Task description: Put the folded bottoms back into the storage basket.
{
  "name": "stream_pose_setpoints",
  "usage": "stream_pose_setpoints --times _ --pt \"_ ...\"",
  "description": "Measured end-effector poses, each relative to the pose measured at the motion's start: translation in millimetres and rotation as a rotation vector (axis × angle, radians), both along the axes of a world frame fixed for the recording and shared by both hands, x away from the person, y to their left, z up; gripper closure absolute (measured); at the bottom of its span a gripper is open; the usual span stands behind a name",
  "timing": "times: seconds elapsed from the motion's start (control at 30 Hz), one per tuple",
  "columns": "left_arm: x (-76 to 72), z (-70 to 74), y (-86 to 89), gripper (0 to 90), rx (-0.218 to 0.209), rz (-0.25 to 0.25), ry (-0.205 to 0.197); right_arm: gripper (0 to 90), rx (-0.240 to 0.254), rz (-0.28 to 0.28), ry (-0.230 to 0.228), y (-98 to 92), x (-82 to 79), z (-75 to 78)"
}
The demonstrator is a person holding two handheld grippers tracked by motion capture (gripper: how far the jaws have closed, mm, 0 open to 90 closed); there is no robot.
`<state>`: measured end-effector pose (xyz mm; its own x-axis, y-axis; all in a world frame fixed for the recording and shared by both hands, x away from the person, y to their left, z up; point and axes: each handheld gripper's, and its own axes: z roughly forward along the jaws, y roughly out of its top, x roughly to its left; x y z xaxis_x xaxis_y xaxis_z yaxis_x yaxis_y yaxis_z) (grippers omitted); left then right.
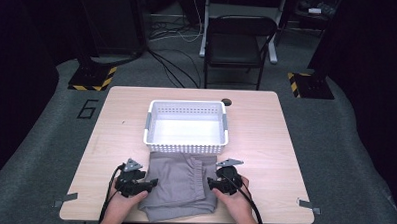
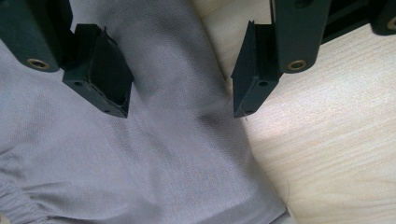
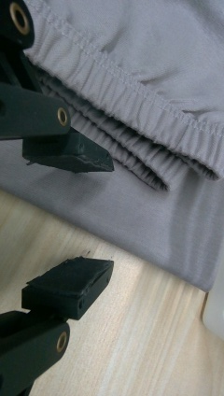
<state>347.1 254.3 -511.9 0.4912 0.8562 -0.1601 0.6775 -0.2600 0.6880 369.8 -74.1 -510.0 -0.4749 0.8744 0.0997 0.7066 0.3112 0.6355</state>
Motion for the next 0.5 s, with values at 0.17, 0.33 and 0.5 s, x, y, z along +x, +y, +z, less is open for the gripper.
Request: stream_pose_setpoints --times 0.17,0.33,0.5 --pt "-0.6 -0.3 0.6 37.8 0.001 -0.003 0.002 45.6 0.010 0.006 0.004 1.8 0.4 0.0" --pt "-1.0 -0.1 0.6 37.9 0.005 -0.003 0.003 52.8 0.030 0.015 0.016 4.9 -1.2 0.3" --pt "-1.2 -0.5 -0.1 37.9 0.001 0.001 0.003 60.6 0.027 0.028 0.012 5.3 -2.7 1.0"
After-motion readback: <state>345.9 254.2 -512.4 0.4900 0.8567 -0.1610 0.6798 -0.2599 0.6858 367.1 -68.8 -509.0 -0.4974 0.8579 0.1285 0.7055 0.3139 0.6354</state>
